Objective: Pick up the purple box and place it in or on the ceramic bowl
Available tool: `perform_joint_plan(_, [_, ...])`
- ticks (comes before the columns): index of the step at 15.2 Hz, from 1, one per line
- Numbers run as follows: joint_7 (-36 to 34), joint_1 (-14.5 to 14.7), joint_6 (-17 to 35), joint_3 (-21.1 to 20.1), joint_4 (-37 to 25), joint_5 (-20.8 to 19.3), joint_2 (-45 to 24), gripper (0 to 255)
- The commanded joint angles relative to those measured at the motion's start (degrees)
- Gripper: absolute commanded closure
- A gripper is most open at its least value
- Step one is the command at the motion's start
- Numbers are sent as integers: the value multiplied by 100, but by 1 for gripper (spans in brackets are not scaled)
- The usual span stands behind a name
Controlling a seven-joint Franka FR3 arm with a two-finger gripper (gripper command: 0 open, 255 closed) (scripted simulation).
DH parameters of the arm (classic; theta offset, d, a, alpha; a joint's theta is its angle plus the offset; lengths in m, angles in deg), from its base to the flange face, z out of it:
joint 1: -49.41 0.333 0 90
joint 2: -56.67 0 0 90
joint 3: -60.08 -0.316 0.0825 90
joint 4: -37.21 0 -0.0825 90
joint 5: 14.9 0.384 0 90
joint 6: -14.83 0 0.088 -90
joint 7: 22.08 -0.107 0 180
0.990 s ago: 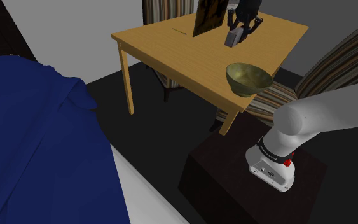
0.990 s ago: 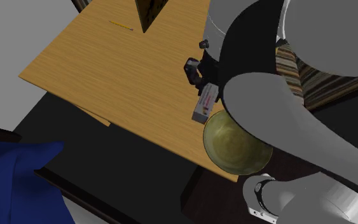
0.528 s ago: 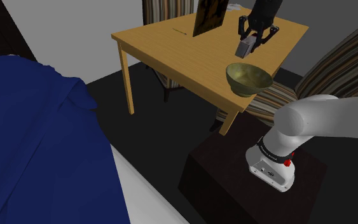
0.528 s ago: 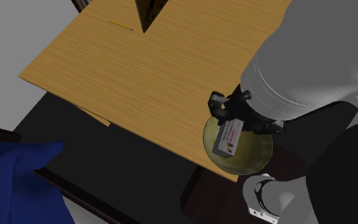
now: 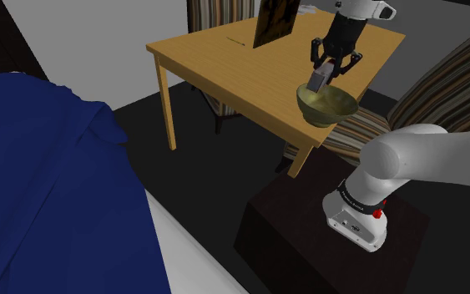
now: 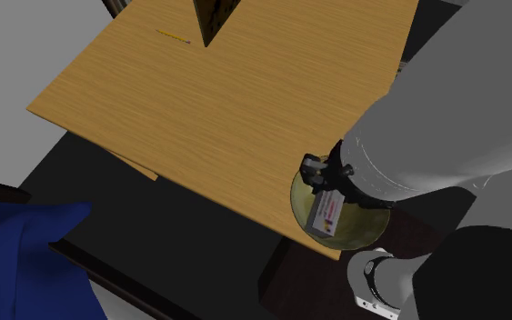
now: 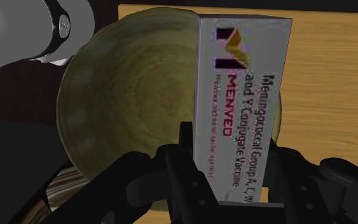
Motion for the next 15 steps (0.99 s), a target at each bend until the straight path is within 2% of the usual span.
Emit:
perform_joint_plan(1, [2,9,142,-18,168,18,30,255])
perform_joint_plan(5, [9,28,418,-52,498,54,83,255])
perform_joint_plan(13, [9,28,418,-52,498,54,83,255])
perform_joint_plan(14, [9,28,418,-52,498,54,83,0])
perform_joint_plan(15, [9,28,418,-52,498,54,83,0])
